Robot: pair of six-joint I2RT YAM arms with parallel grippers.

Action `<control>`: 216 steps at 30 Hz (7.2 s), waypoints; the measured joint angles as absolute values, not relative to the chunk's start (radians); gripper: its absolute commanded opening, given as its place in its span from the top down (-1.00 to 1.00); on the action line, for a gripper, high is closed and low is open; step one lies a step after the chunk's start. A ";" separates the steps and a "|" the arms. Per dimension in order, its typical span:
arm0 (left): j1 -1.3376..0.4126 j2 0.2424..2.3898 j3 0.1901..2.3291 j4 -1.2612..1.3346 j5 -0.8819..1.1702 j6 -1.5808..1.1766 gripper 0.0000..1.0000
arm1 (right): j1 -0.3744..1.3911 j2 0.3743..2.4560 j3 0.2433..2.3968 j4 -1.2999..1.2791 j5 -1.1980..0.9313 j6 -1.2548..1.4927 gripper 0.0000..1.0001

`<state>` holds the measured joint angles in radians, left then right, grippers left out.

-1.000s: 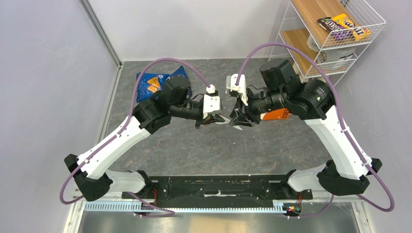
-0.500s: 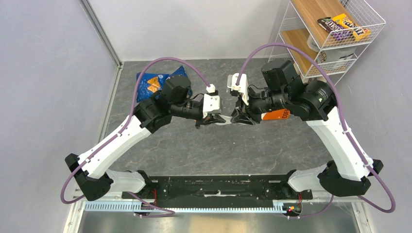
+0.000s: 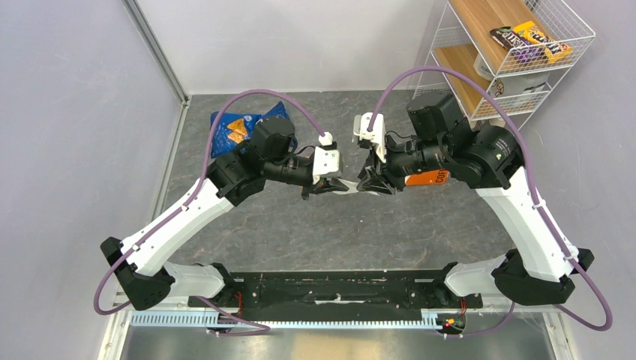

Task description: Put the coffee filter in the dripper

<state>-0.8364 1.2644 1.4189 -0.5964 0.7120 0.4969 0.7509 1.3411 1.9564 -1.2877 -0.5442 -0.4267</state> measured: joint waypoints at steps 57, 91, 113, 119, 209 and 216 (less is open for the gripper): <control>-0.836 1.258 1.386 -0.604 0.718 0.554 0.95 | 0.751 1.355 1.905 -1.302 -0.537 -0.451 0.71; -0.831 1.094 1.322 -0.567 0.525 0.669 -0.26 | 0.707 1.312 1.787 -1.199 -0.537 -0.253 1.00; -0.888 1.251 1.528 -0.847 0.604 1.136 0.05 | 0.648 1.387 1.769 -1.159 -0.691 -0.060 1.00; -0.899 1.251 1.528 -0.866 0.627 1.160 0.14 | 0.639 1.387 1.769 -1.159 -0.708 -0.059 1.00; -0.973 1.290 1.502 -0.980 0.470 1.259 0.88 | 0.611 1.419 1.823 -1.176 -0.794 -0.088 1.00; -0.975 1.290 1.499 -0.927 0.445 1.088 0.95 | 0.575 1.448 1.858 -1.158 -0.779 -0.072 -0.82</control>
<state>-0.9749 1.2896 1.4986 -0.9272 0.4450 1.0878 0.5747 1.4479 1.8584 -1.1580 -0.7792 -0.0715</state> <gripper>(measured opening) 0.033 0.722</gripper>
